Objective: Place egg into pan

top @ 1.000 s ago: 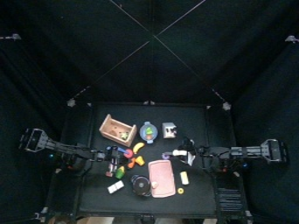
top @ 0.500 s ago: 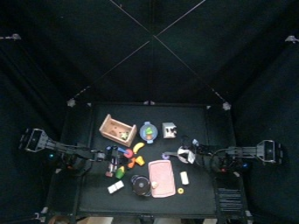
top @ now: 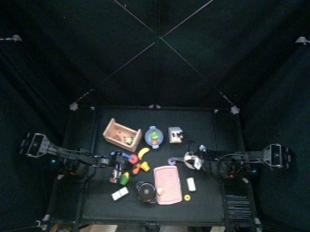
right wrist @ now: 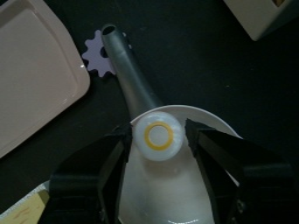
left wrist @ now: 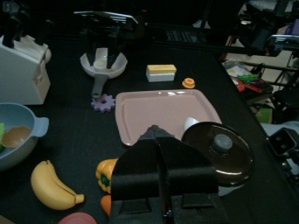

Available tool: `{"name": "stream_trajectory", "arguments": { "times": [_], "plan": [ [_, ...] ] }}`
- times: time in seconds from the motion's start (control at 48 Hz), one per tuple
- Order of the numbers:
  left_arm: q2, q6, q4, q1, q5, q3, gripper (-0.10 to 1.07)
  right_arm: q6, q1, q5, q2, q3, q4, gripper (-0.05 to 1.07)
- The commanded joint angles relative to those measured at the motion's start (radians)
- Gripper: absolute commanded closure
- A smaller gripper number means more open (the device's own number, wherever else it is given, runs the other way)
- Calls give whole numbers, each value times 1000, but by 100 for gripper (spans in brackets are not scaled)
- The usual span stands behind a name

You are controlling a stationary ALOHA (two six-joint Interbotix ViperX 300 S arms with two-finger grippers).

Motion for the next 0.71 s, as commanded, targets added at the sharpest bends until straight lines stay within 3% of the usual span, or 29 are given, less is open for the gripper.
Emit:
{"name": "stream_trajectory", "arguments": {
  "times": [0.0, 0.188, 0.688],
  "plan": [
    [0, -2, -2, -3, -9, -15, 100, 2, -5, -5, -5, -9, 5, 12],
    [0, 0, 0, -3, -9, -15, 100, 0, -5, -8, -5, -11, 20, 7],
    [0, 0, 0, -3, -9, -15, 100, 0, 5, -11, -6, -17, 17, 7]
  ]
}}
